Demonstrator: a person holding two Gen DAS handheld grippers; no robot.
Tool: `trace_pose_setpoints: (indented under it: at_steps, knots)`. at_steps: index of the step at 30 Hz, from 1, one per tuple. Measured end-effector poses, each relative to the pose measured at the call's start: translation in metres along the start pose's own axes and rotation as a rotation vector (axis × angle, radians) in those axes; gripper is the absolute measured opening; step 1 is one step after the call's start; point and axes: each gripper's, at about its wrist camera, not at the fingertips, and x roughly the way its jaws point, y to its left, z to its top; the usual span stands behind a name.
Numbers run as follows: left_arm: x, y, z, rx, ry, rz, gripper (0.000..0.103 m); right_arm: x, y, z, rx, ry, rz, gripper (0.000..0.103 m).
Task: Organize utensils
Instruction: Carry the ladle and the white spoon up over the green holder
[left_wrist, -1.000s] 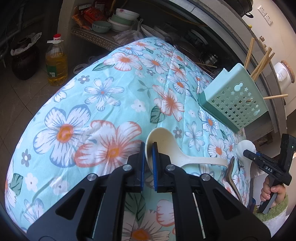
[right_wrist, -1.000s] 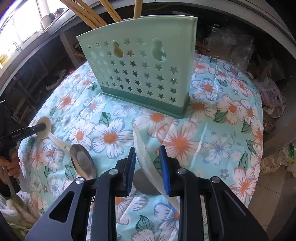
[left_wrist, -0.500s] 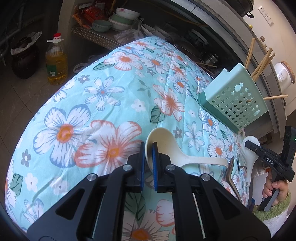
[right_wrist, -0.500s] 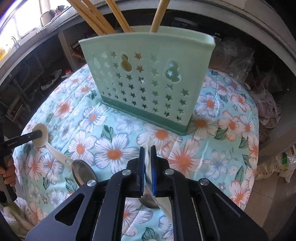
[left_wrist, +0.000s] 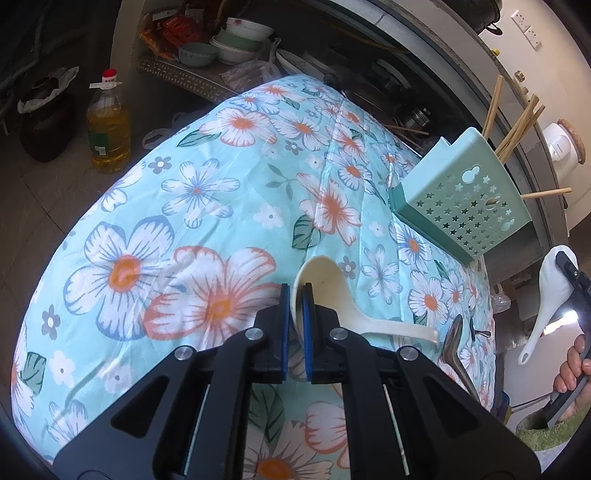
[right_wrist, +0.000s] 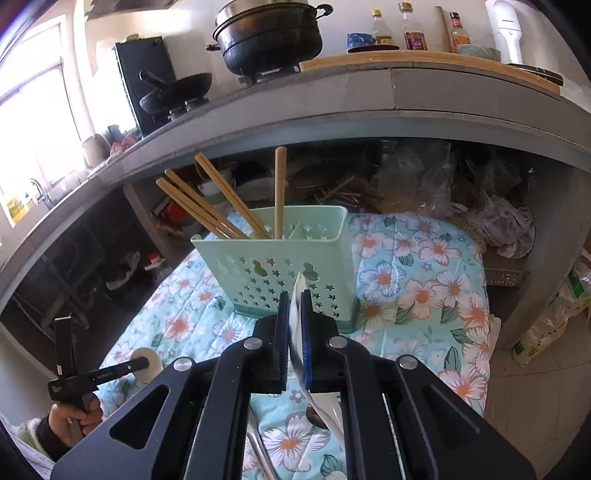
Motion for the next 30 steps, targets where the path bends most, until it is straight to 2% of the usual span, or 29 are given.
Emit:
trace_pose_setpoints:
  at_steps: [5, 12, 18, 22, 26, 30]
  knots:
    - [-0.02, -0.014, 0.008, 0.065, -0.086, -0.014, 0.004, -0.014, -0.001, -0.005, 0.044, -0.036, 0.013, 0.006]
    - [-0.084, -0.053, 0.049, 0.205, -0.35, -0.022, 0.004, -0.021, -0.001, -0.01, 0.067, -0.056, 0.03, 0.006]
    - [-0.128, -0.087, 0.095, 0.27, -0.556, -0.032, 0.004, -0.027, 0.004, -0.01, 0.064, -0.071, 0.042, 0.006]
    - [-0.135, -0.109, 0.121, 0.304, -0.622, -0.026, 0.004, -0.031, 0.007, -0.009, 0.063, -0.081, 0.047, 0.006]
    - [-0.121, -0.132, 0.142, 0.37, -0.608, 0.013, 0.004, -0.035, 0.006, -0.009, 0.065, -0.086, 0.045, 0.006]
    - [-0.104, -0.153, 0.149, 0.445, -0.588, 0.057, 0.004, -0.037, 0.004, -0.01, 0.066, -0.081, 0.037, 0.006]
